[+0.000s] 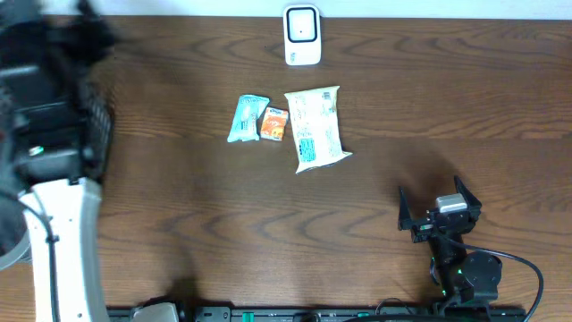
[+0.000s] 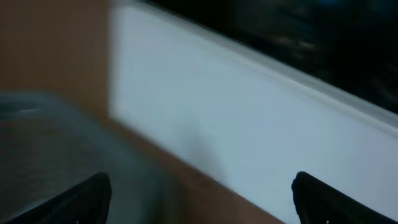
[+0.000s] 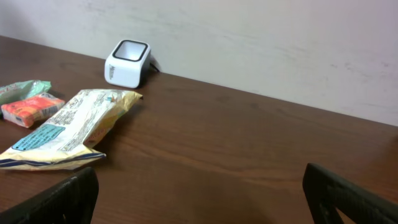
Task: Scan the item barcode
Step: 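Move the left gripper back down into the grey basket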
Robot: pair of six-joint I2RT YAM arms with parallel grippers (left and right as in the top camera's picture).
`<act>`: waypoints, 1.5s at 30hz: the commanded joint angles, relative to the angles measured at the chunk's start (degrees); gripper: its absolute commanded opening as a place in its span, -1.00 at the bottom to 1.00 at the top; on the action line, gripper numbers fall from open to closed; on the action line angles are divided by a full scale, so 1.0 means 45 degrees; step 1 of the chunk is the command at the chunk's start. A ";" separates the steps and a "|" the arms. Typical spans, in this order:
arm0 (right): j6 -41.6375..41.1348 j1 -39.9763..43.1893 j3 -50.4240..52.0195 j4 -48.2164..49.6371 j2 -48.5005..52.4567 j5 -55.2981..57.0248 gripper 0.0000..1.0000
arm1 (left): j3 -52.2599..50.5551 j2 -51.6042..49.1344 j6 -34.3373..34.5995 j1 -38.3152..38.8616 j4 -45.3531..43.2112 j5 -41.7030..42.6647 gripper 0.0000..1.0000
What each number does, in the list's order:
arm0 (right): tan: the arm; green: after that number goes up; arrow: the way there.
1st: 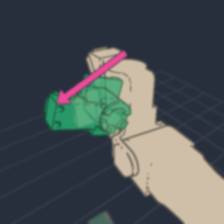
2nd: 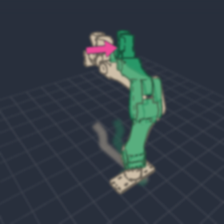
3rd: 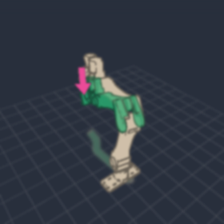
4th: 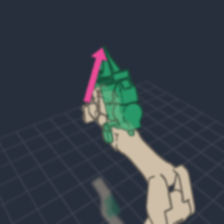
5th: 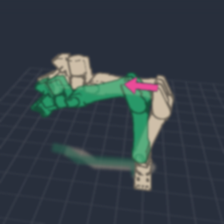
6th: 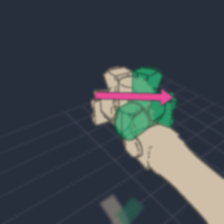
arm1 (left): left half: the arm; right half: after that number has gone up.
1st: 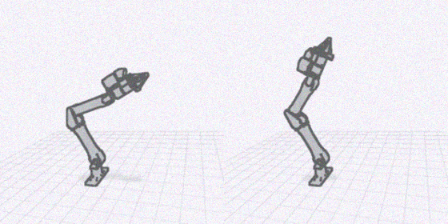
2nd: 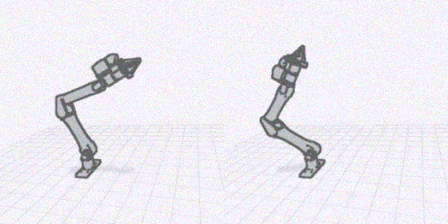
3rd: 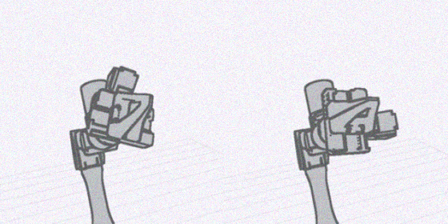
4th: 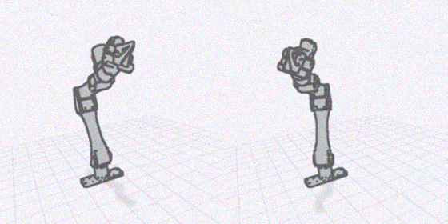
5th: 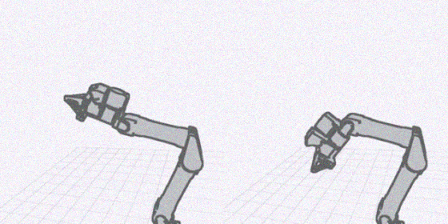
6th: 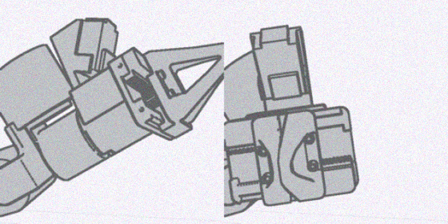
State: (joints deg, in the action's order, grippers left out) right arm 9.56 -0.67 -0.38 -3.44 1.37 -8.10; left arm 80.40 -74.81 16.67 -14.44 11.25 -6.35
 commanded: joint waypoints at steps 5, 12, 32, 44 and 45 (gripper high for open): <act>0.0034 -0.0112 0.0015 -0.0049 -0.0073 0.0010 0.99 | -0.0073 -0.1195 0.3502 -0.4129 0.1647 0.1161 0.83; 0.0034 -0.0112 0.0015 -0.0049 -0.0073 0.0010 0.99 | -0.0073 -0.3638 0.3997 -0.5945 0.1690 0.4498 0.83; 0.0034 -0.0112 0.0015 -0.0049 -0.0073 0.0010 0.99 | -0.0078 -0.8762 0.4090 -0.6047 0.0534 0.6654 0.65; 0.0034 -0.0112 0.0015 -0.0049 -0.0073 0.0010 0.99 | -0.0078 -1.0030 0.4090 -0.5916 -0.0194 0.6941 0.65; 0.0034 -0.0112 0.0015 -0.0049 -0.0073 0.0010 0.99 | -0.0078 -1.0030 0.4085 -0.5901 -0.0277 0.6941 0.65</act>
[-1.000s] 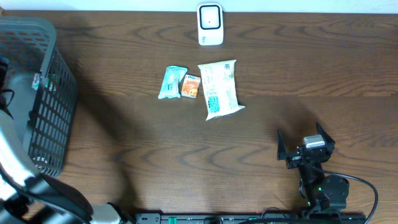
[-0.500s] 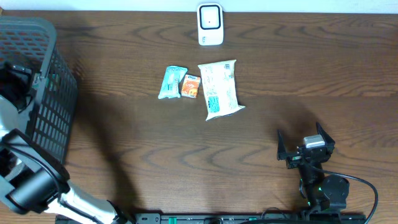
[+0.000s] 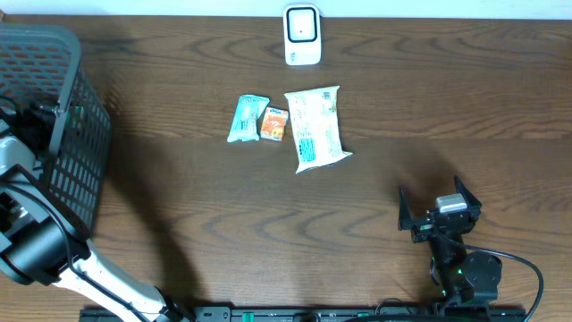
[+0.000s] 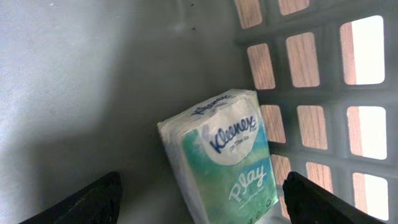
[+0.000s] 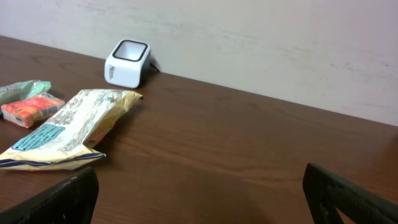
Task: Scan the item barcode
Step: 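Move the left gripper back down into the grey basket, then grasp the small green-and-white Kleenex pack in the basket with left gripper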
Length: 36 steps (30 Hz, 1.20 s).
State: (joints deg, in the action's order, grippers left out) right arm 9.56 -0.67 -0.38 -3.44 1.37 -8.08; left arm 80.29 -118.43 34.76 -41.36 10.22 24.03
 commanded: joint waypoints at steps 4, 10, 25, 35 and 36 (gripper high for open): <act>0.0034 -0.0112 0.0015 -0.0049 -0.0073 0.0005 0.99 | -0.0053 -0.0335 0.0063 0.0214 -0.0481 0.0189 0.62; 0.0034 -0.0112 0.0015 -0.0049 -0.0073 0.0005 0.99 | -0.0053 -0.0335 0.0063 0.0457 -0.0695 0.0180 0.15; 0.0034 -0.0112 0.0015 -0.0049 -0.0073 0.0005 0.99 | -0.0253 -0.0340 0.0049 0.0651 0.0267 -0.1598 0.04; 0.0034 -0.0112 0.0015 -0.0049 -0.0078 0.0005 0.98 | -0.0291 -0.0340 -0.0466 0.0651 -0.0204 -0.1593 0.04; 0.0034 -0.0112 0.0015 -0.0049 -0.0078 0.0005 0.99 | -0.0291 -0.0340 -0.0476 0.0651 -0.0262 -0.1593 -0.01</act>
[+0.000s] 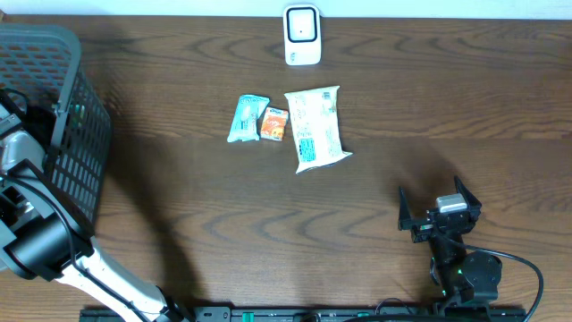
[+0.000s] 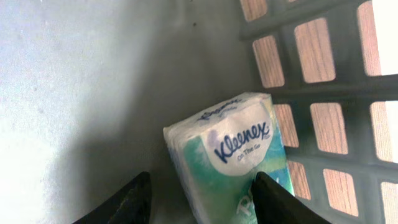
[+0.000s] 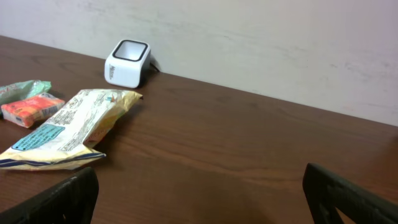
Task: Scan the item barcode
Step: 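Grasp the small green-and-white Kleenex pack in the basket with left gripper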
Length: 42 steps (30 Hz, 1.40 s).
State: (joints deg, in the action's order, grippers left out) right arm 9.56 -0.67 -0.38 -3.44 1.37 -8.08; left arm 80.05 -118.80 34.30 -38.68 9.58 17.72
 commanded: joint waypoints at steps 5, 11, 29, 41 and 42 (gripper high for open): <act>0.0034 -0.0112 0.0015 -0.0049 -0.0073 0.0005 0.99 | -0.0238 -0.0257 -0.0374 0.0053 -0.0151 -0.0185 -0.39; 0.0034 -0.0112 0.0015 -0.0049 -0.0073 0.0005 0.99 | -0.0238 -0.0257 -0.0369 0.0053 0.0058 -0.0175 -0.85; 0.0034 -0.0112 0.0015 -0.0049 -0.0073 0.0005 0.98 | -0.0238 0.3395 -0.0223 -0.0058 0.1127 0.1593 -0.86; 0.0034 -0.0112 0.0015 -0.0049 -0.0073 0.0005 0.99 | -0.0238 0.7742 -0.0107 -0.0053 0.2200 0.1302 -0.85; 0.0034 -0.0112 0.0015 -0.0049 -0.0078 0.0005 0.98 | -0.0238 0.8126 -0.0039 -0.0053 0.2200 0.1243 -0.85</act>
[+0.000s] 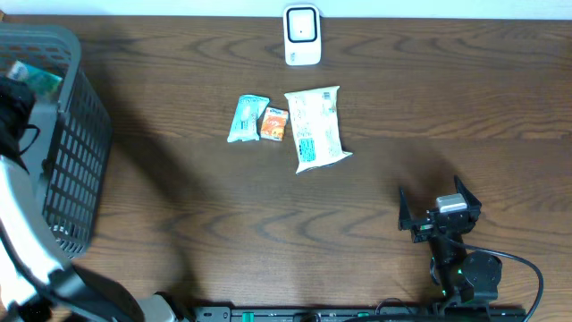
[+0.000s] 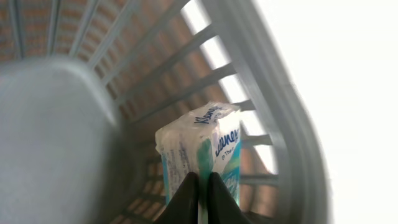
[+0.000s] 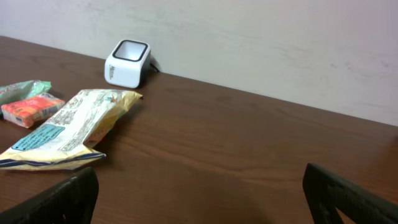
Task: Scan the item barcode
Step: 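Grasp the small green-and-white Kleenex pack in the basket with left gripper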
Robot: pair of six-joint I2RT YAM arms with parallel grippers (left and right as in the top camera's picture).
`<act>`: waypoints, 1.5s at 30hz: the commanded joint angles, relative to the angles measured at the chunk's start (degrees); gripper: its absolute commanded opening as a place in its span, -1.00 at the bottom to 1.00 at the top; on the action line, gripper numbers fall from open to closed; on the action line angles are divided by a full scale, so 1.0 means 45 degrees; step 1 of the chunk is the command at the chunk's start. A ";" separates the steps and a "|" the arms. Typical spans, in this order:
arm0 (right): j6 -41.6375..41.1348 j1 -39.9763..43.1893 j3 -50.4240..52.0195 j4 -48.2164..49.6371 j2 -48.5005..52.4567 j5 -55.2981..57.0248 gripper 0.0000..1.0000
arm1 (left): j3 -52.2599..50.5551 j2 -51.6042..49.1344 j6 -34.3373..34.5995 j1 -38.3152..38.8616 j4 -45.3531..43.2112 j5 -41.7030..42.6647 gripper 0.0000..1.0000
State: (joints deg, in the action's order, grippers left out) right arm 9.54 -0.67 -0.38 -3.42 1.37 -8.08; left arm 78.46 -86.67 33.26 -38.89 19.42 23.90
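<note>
My left gripper is shut on a white and teal Kleenex tissue pack, held inside the grey mesh basket near its rim. From overhead the pack shows at the basket's far left, beside the dark left arm. The white barcode scanner stands at the table's far edge, also in the right wrist view as the scanner. My right gripper rests open and empty near the front right of the table, seen overhead as the right gripper.
A teal packet, a small orange packet and a larger yellow-white snack bag lie in a row mid-table, in front of the scanner. The basket's wall surrounds the left gripper. A pale wall runs behind the table.
The left gripper's fingers, then spread either side of the tissue pack on the basket floor, are now shut on it, and the pack is raised near the basket's rim. The right arm is unchanged.
First the left arm was blurred in motion above the basket, its gripper open. Then it hung open over the tissue pack on the basket floor, then lower with its fingers flanking the pack. Now it grips the pack, lifted. The right arm stayed still throughout.
</note>
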 commanded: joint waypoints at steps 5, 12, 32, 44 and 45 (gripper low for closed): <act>0.0039 -0.0112 0.0015 -0.0053 -0.0073 0.0005 0.99 | 0.0117 0.2987 0.0253 -0.0005 0.0015 -0.0928 -0.86; 0.0039 -0.0112 0.0015 -0.0053 -0.0073 0.0005 0.99 | 0.0117 0.4862 0.0306 0.0389 0.0024 -0.1690 -0.86; 0.0039 -0.0112 0.0015 -0.0053 -0.0073 0.0005 0.99 | 0.0117 0.3968 -0.2098 0.4779 0.0243 -0.5469 0.18; 0.0039 -0.0112 0.0015 -0.0053 -0.0073 0.0005 0.99 | 0.0117 0.1666 -0.3716 0.0316 0.0044 -0.5469 0.40; 0.0039 -0.0112 0.0015 -0.0053 -0.0073 0.0005 0.98 | 0.0117 0.1166 -0.4046 0.0189 0.0121 -0.5469 0.43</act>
State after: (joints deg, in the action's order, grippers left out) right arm 9.56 -0.67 -0.38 -3.44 1.37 -8.08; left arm 78.46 -76.60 21.21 -36.42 19.49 0.05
